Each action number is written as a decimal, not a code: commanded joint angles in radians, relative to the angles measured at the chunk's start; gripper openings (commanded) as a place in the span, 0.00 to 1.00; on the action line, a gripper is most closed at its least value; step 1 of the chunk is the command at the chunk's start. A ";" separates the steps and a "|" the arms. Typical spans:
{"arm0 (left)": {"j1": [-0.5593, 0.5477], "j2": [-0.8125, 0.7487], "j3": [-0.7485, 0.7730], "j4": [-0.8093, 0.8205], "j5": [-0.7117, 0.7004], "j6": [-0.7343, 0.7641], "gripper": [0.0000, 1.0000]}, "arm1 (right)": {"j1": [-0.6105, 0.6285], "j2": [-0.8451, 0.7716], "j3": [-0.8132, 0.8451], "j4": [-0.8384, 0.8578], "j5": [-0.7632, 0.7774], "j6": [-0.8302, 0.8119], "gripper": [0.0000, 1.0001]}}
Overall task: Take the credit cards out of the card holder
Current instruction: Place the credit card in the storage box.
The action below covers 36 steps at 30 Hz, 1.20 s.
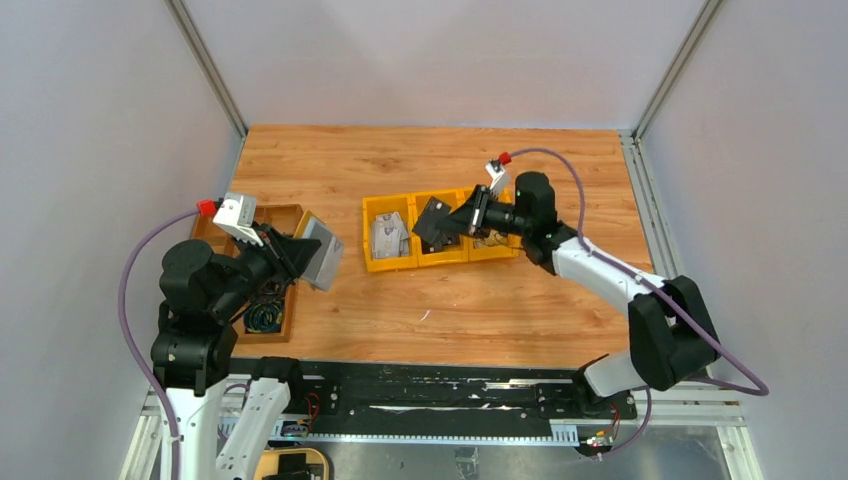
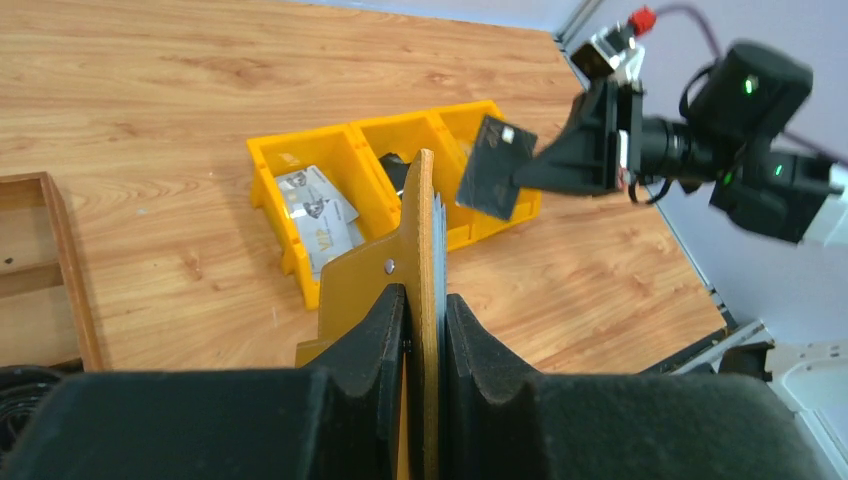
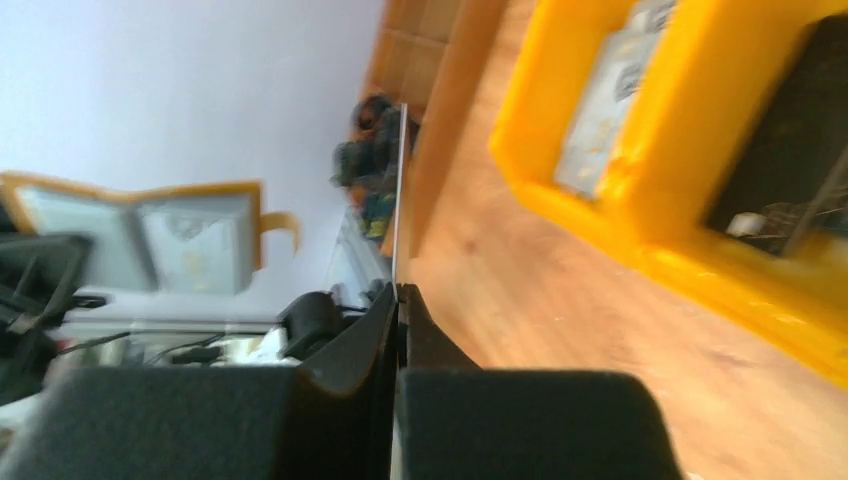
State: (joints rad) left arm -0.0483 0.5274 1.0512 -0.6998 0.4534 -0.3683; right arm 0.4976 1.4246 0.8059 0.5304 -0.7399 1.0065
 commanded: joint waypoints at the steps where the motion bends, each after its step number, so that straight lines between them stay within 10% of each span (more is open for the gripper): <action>1: -0.003 0.002 0.051 0.028 0.098 0.045 0.00 | -0.048 0.009 0.214 -0.629 0.154 -0.484 0.00; 25: -0.002 -0.014 0.068 0.018 0.336 0.025 0.00 | 0.002 0.542 0.665 -0.888 0.269 -0.719 0.01; 36: -0.002 0.016 0.100 -0.014 0.513 0.031 0.00 | 0.042 0.284 0.629 -0.890 0.328 -0.741 0.57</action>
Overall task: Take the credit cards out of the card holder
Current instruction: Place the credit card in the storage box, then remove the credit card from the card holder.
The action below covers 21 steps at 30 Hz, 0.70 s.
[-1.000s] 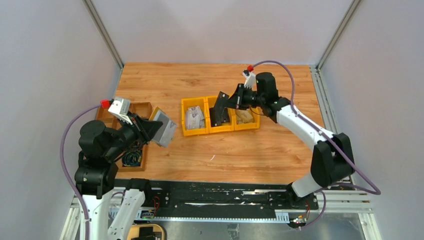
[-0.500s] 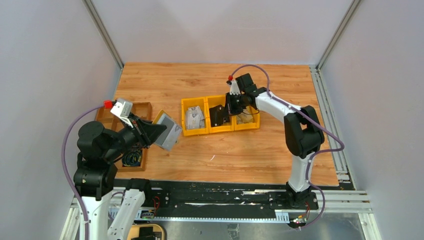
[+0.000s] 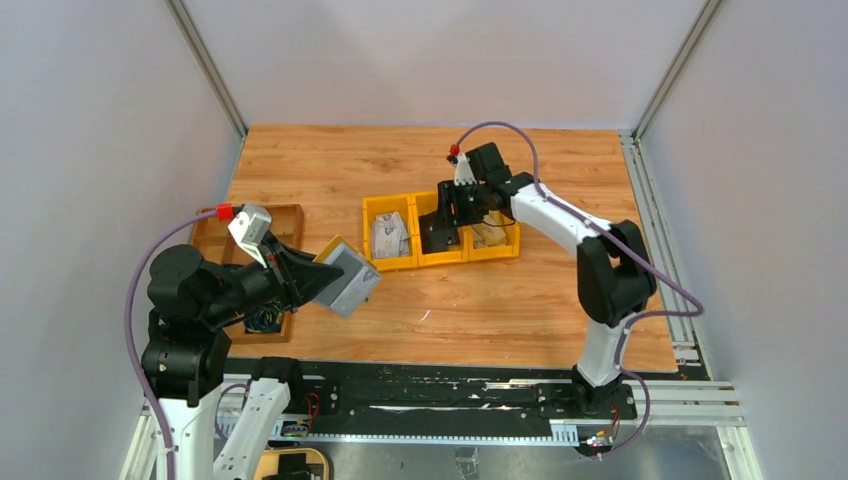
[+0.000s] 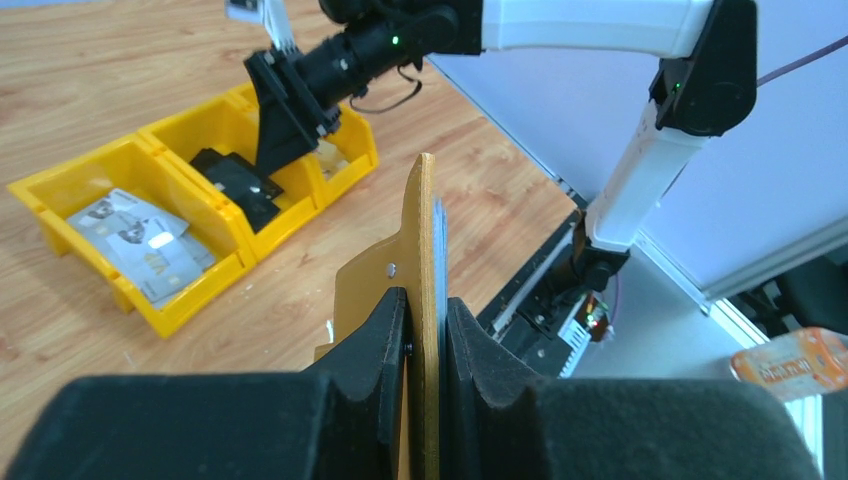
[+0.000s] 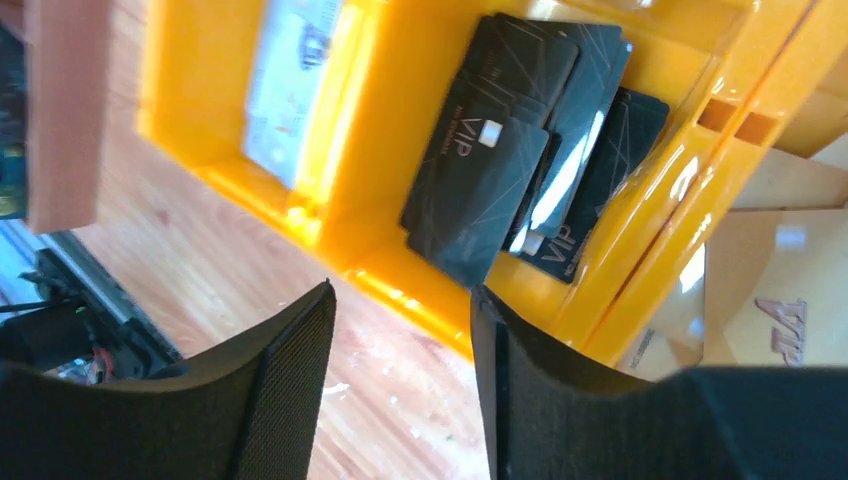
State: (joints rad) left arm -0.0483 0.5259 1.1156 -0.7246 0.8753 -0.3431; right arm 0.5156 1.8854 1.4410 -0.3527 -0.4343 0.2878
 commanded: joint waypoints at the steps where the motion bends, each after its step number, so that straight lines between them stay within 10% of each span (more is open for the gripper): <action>1: -0.002 0.021 0.036 0.007 0.099 0.007 0.00 | 0.027 -0.223 -0.014 0.002 0.002 -0.025 0.61; 10: -0.003 0.051 0.023 0.002 0.230 -0.010 0.00 | 0.190 -0.497 0.021 0.065 -0.510 -0.137 0.79; 21: -0.002 0.086 -0.017 -0.009 0.409 -0.072 0.00 | 0.482 -0.375 0.234 -0.192 -0.517 -0.323 0.79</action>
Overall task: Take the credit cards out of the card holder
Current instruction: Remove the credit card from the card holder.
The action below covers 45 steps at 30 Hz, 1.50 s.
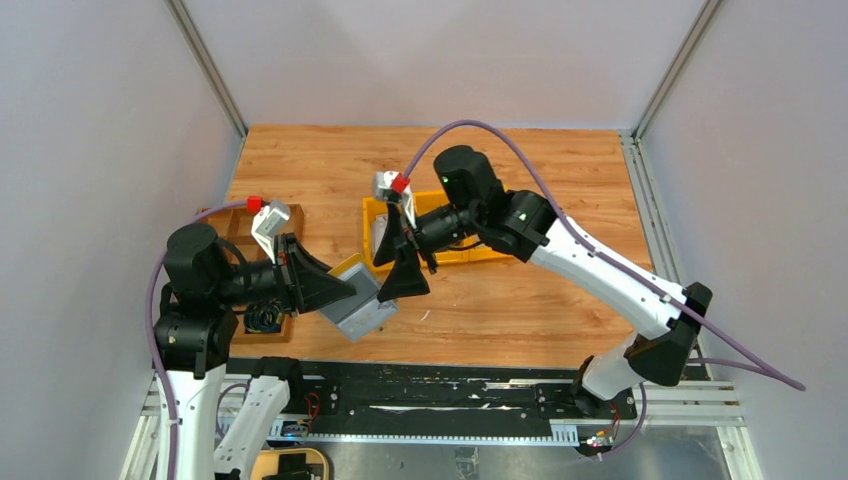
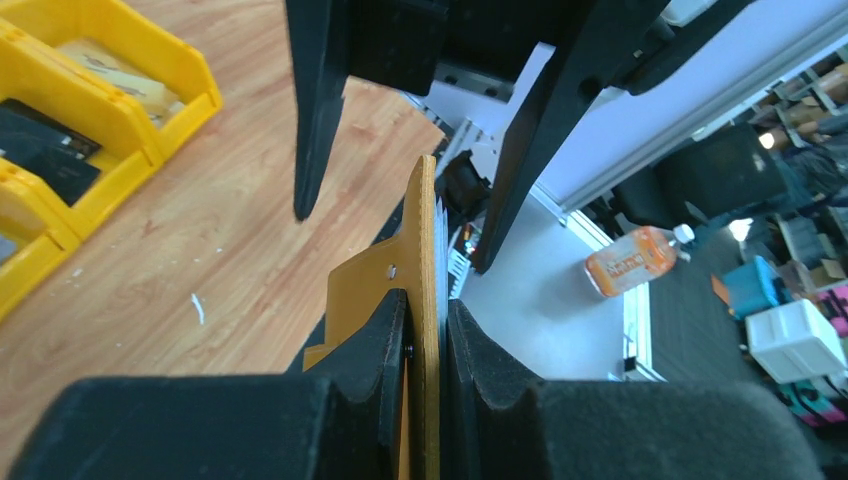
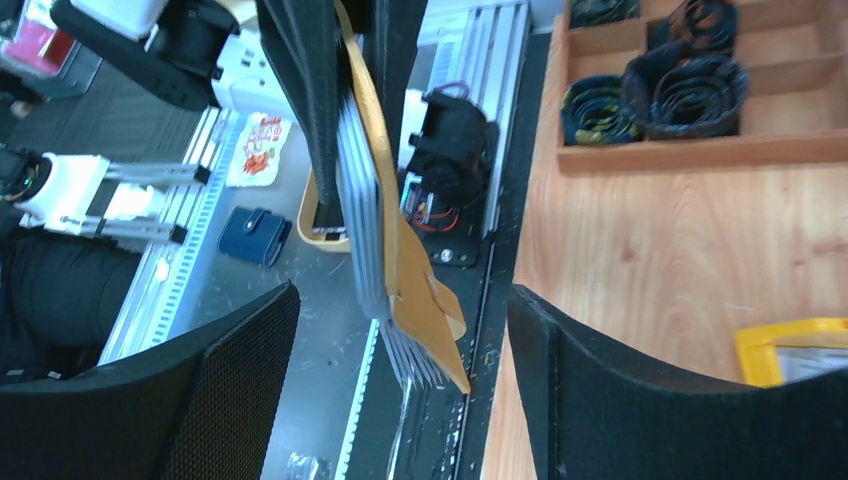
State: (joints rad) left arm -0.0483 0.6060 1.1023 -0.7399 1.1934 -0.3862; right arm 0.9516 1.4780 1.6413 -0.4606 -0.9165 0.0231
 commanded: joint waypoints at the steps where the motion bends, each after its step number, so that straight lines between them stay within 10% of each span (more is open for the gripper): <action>1: -0.002 0.005 -0.005 0.005 0.093 -0.030 0.00 | 0.055 0.038 0.040 -0.082 -0.039 -0.056 0.78; 10: -0.002 0.013 -0.011 -0.037 0.103 0.008 0.00 | 0.109 0.074 0.034 -0.027 -0.125 0.021 0.53; 15: -0.002 0.003 -0.007 -0.054 0.038 0.036 0.00 | 0.113 0.073 0.024 0.015 -0.124 0.069 0.20; 19: -0.002 -0.002 0.010 -0.091 -0.017 0.080 0.28 | 0.107 0.058 0.006 0.069 -0.071 0.124 0.00; 22: -0.002 -0.011 0.027 -0.128 -0.078 0.120 0.78 | 0.078 0.024 -0.060 0.218 -0.051 0.214 0.00; 27: -0.002 -0.046 0.044 -0.154 -0.167 0.120 0.92 | 0.012 -0.102 -0.322 0.662 -0.019 0.464 0.00; 32: -0.002 -0.124 -0.015 0.000 -0.193 -0.037 0.82 | 0.008 -0.164 -0.452 0.855 0.040 0.585 0.00; 41: -0.002 -0.146 -0.077 0.133 -0.236 -0.164 0.23 | 0.040 -0.177 -0.553 1.016 0.063 0.680 0.00; 45: -0.002 -0.145 -0.075 0.142 -0.227 -0.173 0.03 | 0.039 -0.158 -0.500 0.904 -0.017 0.618 0.32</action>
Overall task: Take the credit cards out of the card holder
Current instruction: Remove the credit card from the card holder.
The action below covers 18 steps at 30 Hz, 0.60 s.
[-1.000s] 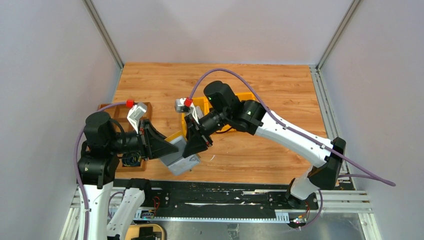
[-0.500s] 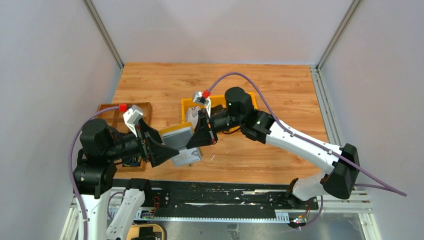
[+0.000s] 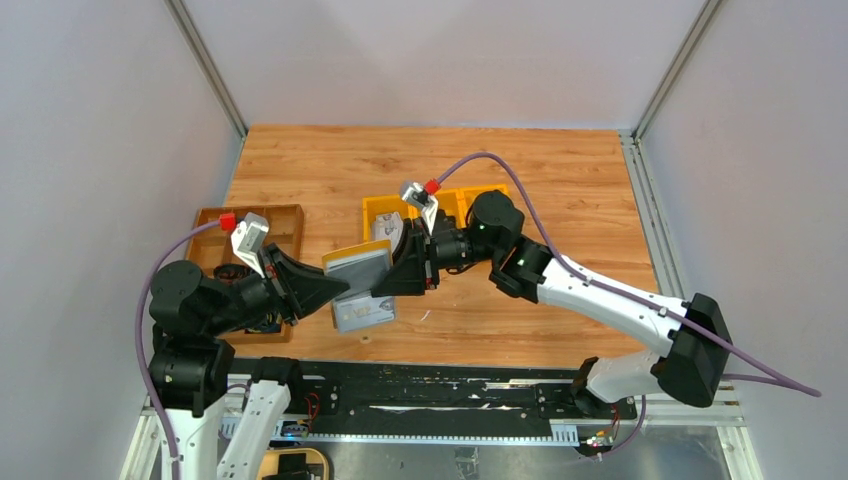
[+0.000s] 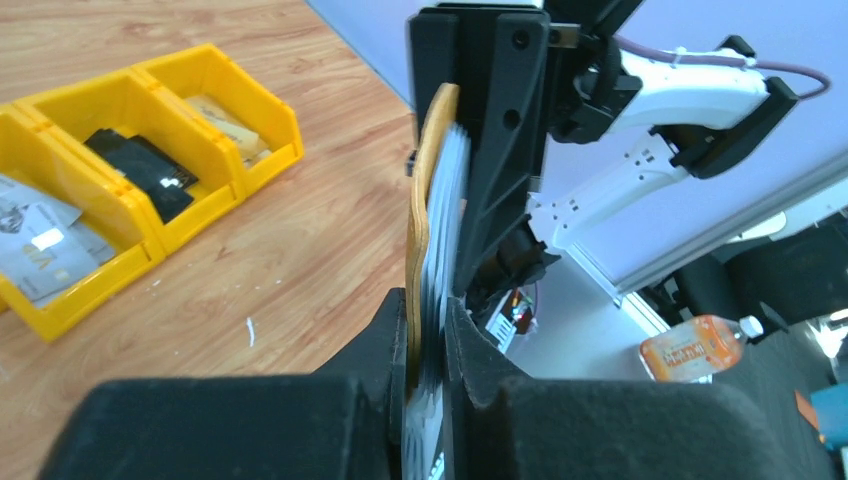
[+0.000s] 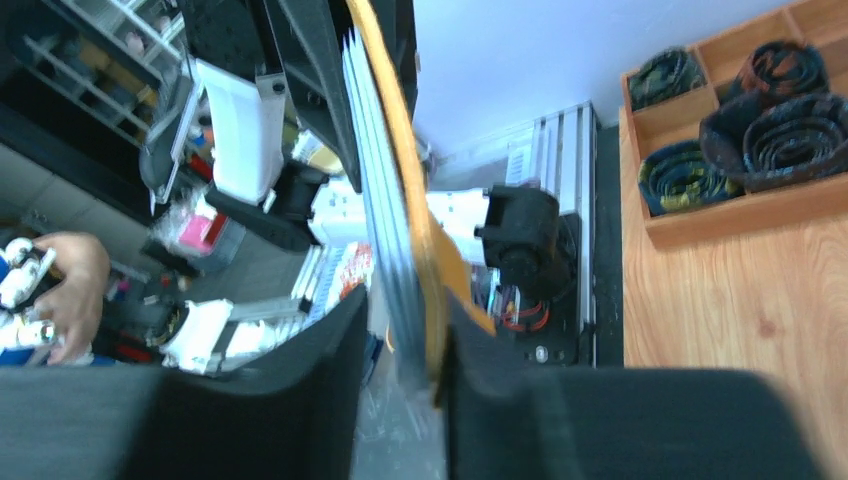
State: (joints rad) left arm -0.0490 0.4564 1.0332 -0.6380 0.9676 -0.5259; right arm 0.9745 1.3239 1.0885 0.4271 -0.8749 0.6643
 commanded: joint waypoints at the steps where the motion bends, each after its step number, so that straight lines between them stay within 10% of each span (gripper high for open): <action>1: -0.002 0.007 -0.005 0.033 0.012 -0.027 0.01 | 0.015 0.008 0.095 -0.077 -0.095 -0.087 0.38; 7: -0.002 0.091 0.040 -0.221 0.143 0.209 0.02 | 0.017 0.147 0.443 -0.801 -0.175 -0.542 0.46; 18: -0.002 0.119 0.085 -0.316 0.162 0.338 0.01 | 0.069 0.305 0.679 -1.073 -0.194 -0.747 0.25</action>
State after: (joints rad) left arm -0.0494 0.5777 1.0943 -0.9333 1.1091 -0.2272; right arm 1.0042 1.5978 1.6833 -0.5243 -1.0233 -0.0006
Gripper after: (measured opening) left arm 0.071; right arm 0.309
